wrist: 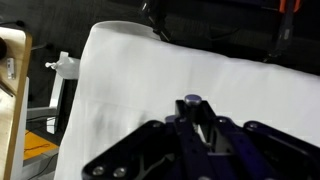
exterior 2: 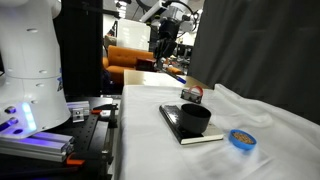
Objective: Pick up the pen from on top of the book and put it in the black cup.
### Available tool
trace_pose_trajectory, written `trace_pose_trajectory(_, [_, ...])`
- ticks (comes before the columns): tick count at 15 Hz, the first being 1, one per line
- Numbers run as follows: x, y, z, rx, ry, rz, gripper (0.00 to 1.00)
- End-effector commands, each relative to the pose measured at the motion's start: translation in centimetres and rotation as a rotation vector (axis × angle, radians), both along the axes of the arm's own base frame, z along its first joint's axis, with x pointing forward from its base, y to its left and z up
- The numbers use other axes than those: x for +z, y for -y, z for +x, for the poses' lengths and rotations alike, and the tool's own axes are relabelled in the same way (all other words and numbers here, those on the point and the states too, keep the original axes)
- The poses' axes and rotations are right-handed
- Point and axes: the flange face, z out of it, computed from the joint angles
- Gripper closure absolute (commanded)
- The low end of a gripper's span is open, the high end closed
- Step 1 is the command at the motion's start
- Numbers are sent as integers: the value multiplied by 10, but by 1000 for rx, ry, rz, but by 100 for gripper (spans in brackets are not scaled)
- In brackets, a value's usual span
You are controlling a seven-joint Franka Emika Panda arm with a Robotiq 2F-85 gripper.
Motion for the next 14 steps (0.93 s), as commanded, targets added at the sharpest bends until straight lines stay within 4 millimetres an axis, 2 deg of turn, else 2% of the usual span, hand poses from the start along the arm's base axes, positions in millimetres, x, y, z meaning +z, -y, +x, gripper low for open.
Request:
trace_pose_trajectory(1, [0, 4, 1, -7, -14, -15, 96])
trace_pose_trajectory(9, [-6, 7, -2, -34, -84, -41, 96])
trace_pose_trajectory(10, [-7, 7, -6, -20, -72, -38, 83])
trace_pose_trajectory(14, [-6, 6, -6, -20, -70, -38, 83])
